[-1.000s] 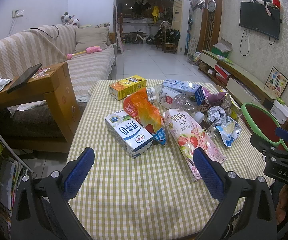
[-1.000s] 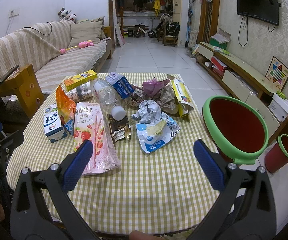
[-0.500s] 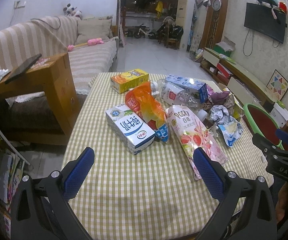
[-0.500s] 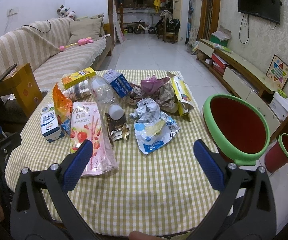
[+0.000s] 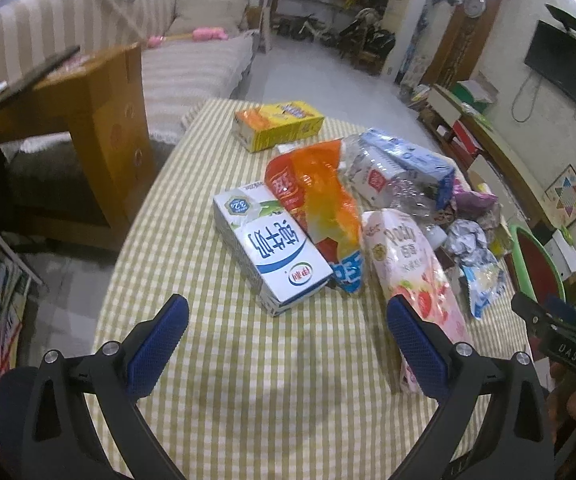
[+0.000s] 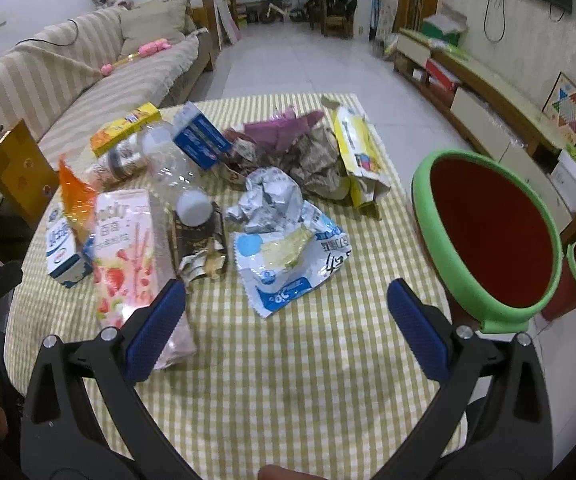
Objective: Collect trash
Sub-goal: 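Grasp the white milk carton with the left tool while the right tool grasps the blue-white wrapper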
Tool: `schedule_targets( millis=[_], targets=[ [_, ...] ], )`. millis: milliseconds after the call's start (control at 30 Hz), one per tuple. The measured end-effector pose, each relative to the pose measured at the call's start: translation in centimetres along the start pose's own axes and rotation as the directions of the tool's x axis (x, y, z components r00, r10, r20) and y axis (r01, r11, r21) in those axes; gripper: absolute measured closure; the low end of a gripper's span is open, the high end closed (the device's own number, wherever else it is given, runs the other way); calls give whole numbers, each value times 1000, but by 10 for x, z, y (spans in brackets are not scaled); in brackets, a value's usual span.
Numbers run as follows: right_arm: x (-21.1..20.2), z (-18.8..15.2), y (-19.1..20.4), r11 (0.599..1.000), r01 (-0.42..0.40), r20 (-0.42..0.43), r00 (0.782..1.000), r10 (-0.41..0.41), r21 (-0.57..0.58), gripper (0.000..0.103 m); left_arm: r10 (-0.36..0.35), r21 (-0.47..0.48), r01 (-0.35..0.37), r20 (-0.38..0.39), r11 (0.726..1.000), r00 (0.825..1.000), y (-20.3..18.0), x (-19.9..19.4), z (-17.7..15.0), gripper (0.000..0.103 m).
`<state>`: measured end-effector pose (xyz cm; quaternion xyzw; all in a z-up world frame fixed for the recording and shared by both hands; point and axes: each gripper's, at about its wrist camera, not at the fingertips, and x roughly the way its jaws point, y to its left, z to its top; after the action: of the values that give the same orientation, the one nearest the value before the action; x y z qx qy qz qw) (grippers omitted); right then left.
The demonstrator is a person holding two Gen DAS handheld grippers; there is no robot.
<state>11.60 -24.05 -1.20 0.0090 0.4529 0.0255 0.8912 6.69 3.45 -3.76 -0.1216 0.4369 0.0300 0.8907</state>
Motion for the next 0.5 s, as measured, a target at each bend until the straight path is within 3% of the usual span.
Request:
schedule_targets(
  millis=[300,500],
  targets=[
    [36,8,-9,999,18,-92,996,-15,29,4,14,-57,-19,-95,998,995,1,45,18,8],
    [40,10,-11,999,31,-101,995,-26,44,4,12,-88,-26,-163,996,987,2,77,23,8]
  ],
)
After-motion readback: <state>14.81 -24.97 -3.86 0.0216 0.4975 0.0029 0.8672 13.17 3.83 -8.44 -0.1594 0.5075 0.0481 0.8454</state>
